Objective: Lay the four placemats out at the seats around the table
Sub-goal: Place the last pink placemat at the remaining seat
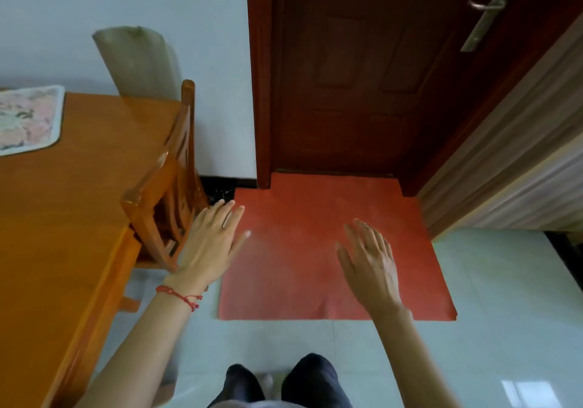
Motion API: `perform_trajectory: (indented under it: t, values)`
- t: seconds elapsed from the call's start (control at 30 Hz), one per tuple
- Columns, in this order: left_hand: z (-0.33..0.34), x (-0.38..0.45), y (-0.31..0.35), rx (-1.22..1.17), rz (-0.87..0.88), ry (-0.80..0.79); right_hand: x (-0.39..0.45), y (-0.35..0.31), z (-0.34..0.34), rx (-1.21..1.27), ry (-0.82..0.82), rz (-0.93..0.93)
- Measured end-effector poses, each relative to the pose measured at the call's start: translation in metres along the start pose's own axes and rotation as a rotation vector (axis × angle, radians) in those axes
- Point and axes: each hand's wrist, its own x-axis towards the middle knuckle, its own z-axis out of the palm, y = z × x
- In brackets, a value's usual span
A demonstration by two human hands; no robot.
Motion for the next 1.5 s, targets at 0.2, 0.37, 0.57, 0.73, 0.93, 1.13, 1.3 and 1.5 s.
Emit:
perform_trajectory:
  t: [0.2, 0.37, 0.57, 0.73, 0.93, 1.13, 1.3, 1.5]
  values:
    - [-0.001, 0.066, -0.019, -0.031, -0.101, 0.035, 0.096, 0.011, 0.031, 0.052, 0.002, -0.063]
    - [-0.005, 0.122, -0.029, -0.026, -0.234, 0.058, 0.183, 0.018, 0.057, 0.093, -0.003, -0.168]
    - [-0.016, 0.172, -0.043, -0.014, -0.374, 0.076, 0.276, 0.016, 0.073, 0.113, -0.008, -0.316]
    - [-0.025, 0.192, -0.059, -0.006, -0.483, 0.112, 0.327, -0.002, 0.089, 0.139, -0.042, -0.405]
    - [-0.033, 0.205, -0.1, 0.002, -0.607, 0.126, 0.376, -0.048, 0.115, 0.215, -0.104, -0.506]
    - [-0.041, 0.221, -0.16, 0.022, -0.691, 0.104, 0.427, -0.105, 0.144, 0.285, -0.15, -0.573]
    - [-0.047, 0.232, -0.216, 0.025, -0.749, 0.115, 0.469, -0.161, 0.164, 0.292, -0.18, -0.611]
    - [-0.058, 0.227, -0.29, 0.014, -0.834, 0.098, 0.511, -0.243, 0.187, 0.327, -0.264, -0.661]
